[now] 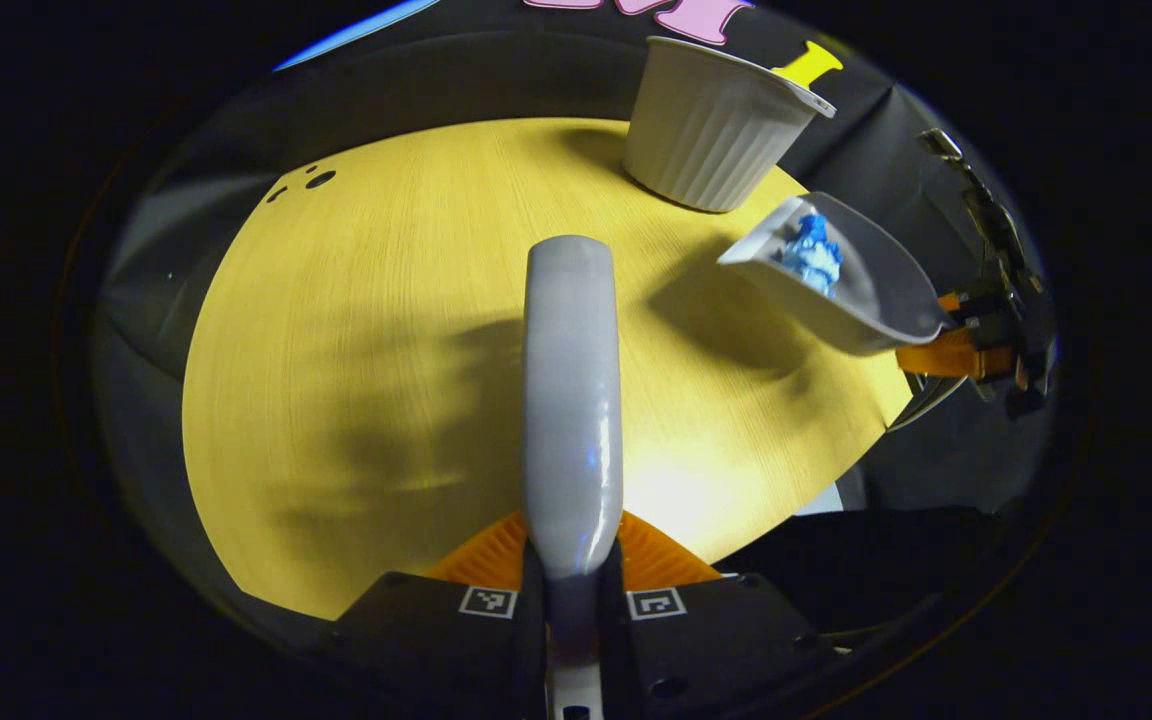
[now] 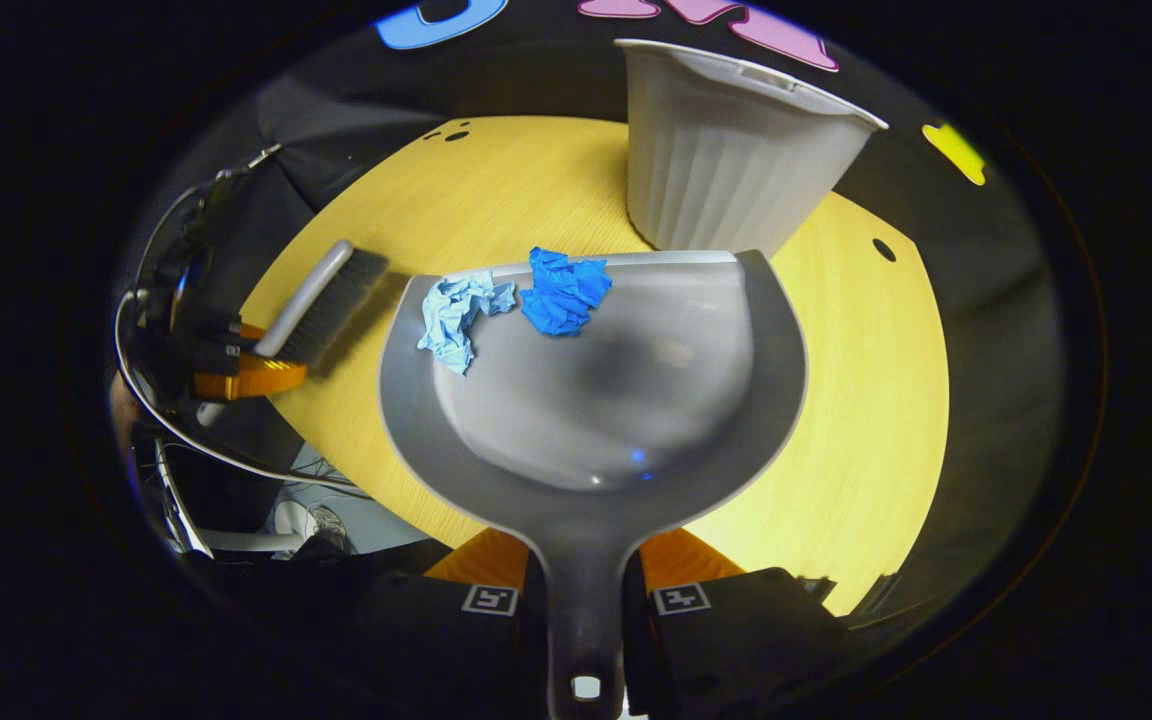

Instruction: Pick up the small broom and dustpan from the desktop, sweep the trash into the dustpan with the broom, and then empty the trash into the garbage bin.

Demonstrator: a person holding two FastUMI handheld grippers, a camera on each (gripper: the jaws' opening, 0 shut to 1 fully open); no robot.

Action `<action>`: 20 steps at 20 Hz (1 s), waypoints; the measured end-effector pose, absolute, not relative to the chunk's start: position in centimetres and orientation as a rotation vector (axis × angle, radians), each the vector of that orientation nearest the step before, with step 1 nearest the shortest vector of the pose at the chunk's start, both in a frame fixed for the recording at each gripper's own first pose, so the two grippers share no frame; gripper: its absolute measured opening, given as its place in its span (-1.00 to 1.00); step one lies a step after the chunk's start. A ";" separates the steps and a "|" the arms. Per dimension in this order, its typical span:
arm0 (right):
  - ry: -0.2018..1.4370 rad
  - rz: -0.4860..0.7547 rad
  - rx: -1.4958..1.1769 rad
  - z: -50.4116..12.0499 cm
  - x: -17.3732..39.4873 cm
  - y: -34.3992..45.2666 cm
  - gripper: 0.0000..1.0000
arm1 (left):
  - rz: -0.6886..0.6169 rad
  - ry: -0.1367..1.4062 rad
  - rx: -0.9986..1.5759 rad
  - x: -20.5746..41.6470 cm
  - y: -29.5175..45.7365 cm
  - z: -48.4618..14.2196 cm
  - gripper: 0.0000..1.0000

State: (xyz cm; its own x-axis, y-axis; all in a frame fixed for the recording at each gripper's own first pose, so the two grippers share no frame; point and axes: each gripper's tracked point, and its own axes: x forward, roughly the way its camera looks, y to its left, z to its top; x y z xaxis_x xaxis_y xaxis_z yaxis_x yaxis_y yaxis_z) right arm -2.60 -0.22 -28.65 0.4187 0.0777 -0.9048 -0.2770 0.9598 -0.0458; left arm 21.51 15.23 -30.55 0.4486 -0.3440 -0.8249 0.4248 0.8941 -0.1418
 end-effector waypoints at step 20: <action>0.988 0.165 -0.269 -26.9 -1.9 -0.5 -0.31 | -0.263 1.088 -0.234 22.8 32.9 -46.2 -0.48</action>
State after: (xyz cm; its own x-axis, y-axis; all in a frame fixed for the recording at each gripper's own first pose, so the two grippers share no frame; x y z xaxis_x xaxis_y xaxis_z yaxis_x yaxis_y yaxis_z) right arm -1.88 -0.48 -26.89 0.5416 0.0152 -0.8405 -0.2583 0.9545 -0.1492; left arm 22.84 32.89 -46.23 0.4388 -0.3228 -0.8386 0.0951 0.9447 -0.3139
